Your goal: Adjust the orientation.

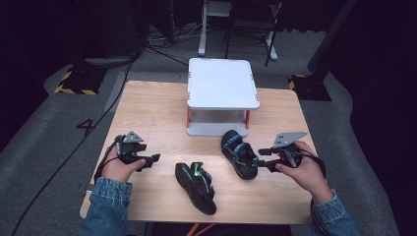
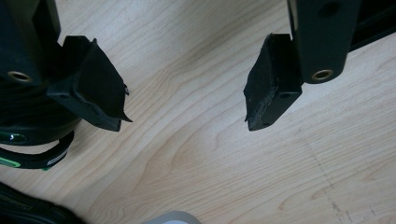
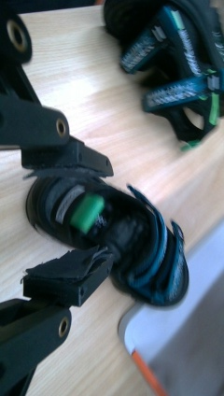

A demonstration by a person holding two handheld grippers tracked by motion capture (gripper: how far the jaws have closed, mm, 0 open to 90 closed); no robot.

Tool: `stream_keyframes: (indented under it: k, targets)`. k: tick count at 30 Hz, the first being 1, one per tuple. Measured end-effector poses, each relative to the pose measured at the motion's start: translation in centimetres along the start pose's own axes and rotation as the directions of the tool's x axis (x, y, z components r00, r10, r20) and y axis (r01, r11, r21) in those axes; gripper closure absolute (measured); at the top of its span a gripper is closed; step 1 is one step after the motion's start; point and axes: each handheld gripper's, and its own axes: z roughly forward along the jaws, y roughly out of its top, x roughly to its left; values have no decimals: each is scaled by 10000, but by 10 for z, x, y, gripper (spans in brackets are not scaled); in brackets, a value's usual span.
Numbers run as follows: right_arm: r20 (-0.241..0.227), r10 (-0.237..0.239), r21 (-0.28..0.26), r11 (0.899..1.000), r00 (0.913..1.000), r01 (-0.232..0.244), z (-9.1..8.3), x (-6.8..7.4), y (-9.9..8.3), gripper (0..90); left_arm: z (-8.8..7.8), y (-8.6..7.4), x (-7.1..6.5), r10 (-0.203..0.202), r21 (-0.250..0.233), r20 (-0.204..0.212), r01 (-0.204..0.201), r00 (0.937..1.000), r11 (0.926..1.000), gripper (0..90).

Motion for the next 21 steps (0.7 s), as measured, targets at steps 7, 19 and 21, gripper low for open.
stream_keyframes:
  k: [7,19,21]
  targets:
    - [481,-589,629,9965,9971,558,11,11,0,872,8,6,-2,141,94,181,-143,9997,9999,297]
    - [-672,-1518,1405,9771,9861,1600,13,52,12,889,7,8,3,-38,-61,208,39,9998,10000,297]
    - [-817,-1424,1417,9780,9864,1529,7,54,11,889,9,9,4,-25,-94,248,28,9997,10000,298]
